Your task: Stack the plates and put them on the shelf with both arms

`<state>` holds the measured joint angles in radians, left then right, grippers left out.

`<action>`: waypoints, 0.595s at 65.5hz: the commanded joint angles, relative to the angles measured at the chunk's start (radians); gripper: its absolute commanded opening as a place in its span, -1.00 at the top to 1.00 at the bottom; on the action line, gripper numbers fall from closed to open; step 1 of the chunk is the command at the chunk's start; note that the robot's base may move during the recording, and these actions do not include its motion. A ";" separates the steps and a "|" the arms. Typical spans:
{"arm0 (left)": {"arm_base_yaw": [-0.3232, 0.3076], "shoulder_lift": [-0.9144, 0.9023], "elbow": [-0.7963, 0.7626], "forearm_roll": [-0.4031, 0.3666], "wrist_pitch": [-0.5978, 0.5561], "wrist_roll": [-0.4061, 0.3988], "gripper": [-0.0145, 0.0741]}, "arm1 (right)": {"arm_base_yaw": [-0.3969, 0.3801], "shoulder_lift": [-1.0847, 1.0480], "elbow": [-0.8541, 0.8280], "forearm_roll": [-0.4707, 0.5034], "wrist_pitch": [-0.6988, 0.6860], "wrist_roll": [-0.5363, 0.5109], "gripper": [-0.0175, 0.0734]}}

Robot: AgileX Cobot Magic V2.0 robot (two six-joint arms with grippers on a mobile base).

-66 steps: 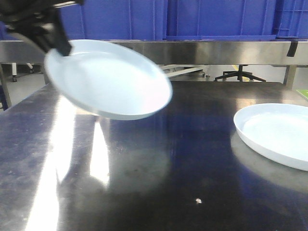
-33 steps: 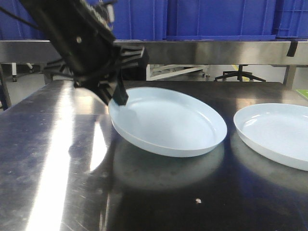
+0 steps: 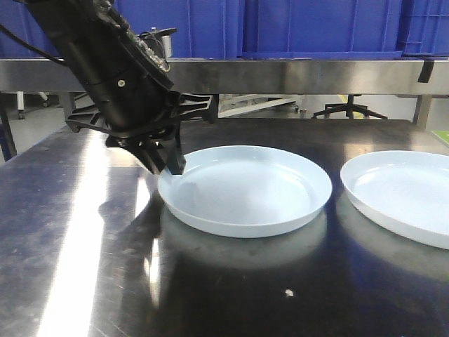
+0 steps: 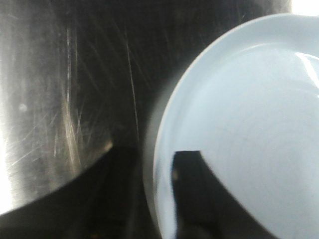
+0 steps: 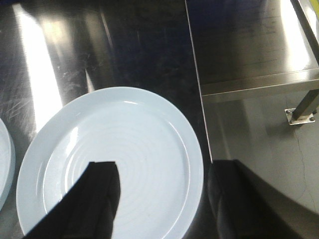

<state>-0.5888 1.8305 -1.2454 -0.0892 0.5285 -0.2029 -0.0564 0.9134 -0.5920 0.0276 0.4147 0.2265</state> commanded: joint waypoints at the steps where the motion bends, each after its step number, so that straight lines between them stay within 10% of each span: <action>1: -0.006 -0.054 -0.033 0.011 -0.021 -0.003 -0.29 | -0.003 -0.006 -0.035 -0.012 -0.060 -0.010 -0.47; 12: -0.004 -0.089 -0.051 0.074 0.016 -0.003 -0.08 | -0.003 -0.006 -0.035 -0.012 -0.060 -0.010 -0.47; 22: 0.009 -0.157 -0.081 0.125 0.033 -0.003 0.52 | -0.003 -0.006 -0.035 -0.012 -0.060 -0.010 -0.47; 39: 0.133 -0.347 -0.082 0.132 0.053 -0.009 0.48 | -0.003 -0.006 -0.035 -0.012 -0.060 -0.010 -0.47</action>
<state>-0.5061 1.5957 -1.2940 0.0351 0.6121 -0.2029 -0.0564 0.9134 -0.5920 0.0276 0.4162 0.2265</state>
